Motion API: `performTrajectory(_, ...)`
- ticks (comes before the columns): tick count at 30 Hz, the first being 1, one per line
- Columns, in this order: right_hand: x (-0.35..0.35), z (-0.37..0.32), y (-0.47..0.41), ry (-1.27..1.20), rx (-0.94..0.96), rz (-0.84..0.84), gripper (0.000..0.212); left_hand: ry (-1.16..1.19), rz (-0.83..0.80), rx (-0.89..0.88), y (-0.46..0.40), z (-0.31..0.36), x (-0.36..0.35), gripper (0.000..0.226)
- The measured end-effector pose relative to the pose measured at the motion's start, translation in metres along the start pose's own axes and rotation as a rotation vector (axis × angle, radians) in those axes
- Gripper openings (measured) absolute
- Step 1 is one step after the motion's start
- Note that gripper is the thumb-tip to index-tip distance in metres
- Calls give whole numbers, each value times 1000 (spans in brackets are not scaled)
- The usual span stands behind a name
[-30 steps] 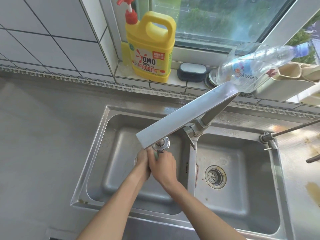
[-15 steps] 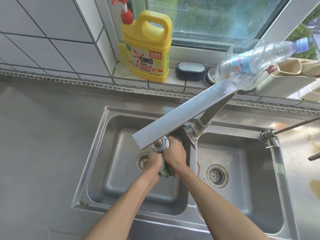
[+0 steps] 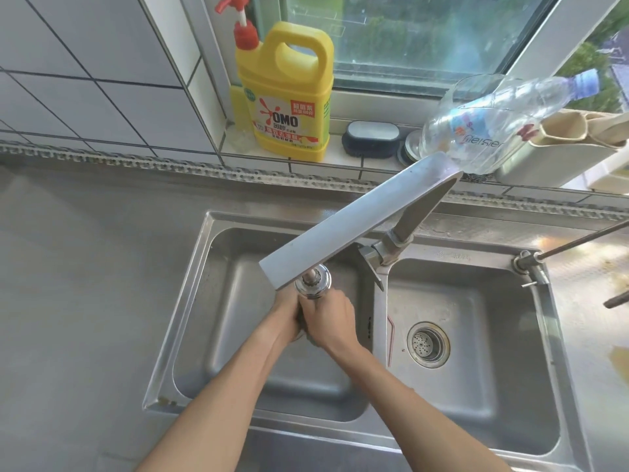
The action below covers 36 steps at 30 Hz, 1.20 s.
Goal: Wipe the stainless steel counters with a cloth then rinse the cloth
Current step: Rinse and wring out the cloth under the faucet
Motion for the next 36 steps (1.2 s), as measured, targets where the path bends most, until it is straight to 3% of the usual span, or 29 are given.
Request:
performTrajectory(3, 8, 1, -9, 15, 3, -6, 26, -56, -14, -8, 0, -7, -5, 59)
performTrajectory(6, 25, 12, -25, -13, -73, 44, 24, -86, -98, -11, 4, -15, -21, 51)
performTrajectory(11, 0, -7, 3, 73, 79, -31, 36, -22, 24, -4, -4, -4, 2, 45)
performTrajectory(16, 24, 21, -20, -28, -130, 33, 29, -138, -94, 26, 12, -21, -16, 39)
performTrajectory(21, -3, 2, 3, 58, 11, -59, 36, -71, 21, 27, 7, -7, 6, 44)
performTrajectory(25, 22, 15, -24, 48, -88, 13, 27, -120, -98, 44, 14, -20, -15, 32)
performTrajectory(30, -9, -4, 7, 139, 104, -18, 35, -94, -23, 34, 5, -15, 7, 42)
performTrajectory(34, 15, 15, -19, 93, -41, -5, 29, -111, -124, 61, 15, -30, -10, 44)
performTrajectory(36, 16, 12, -16, 98, -21, 13, 31, -82, -104, 55, 12, -24, -11, 46)
Point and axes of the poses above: each hand's wrist, its own y-axis away from the middle knuckle, its own x-axis out of the back of the hand, z = x × y, the point moved 9 cm from there along -y, towards the middle knuckle, and after that the axes turned 3 degrees about x, right-handed, at the moved point
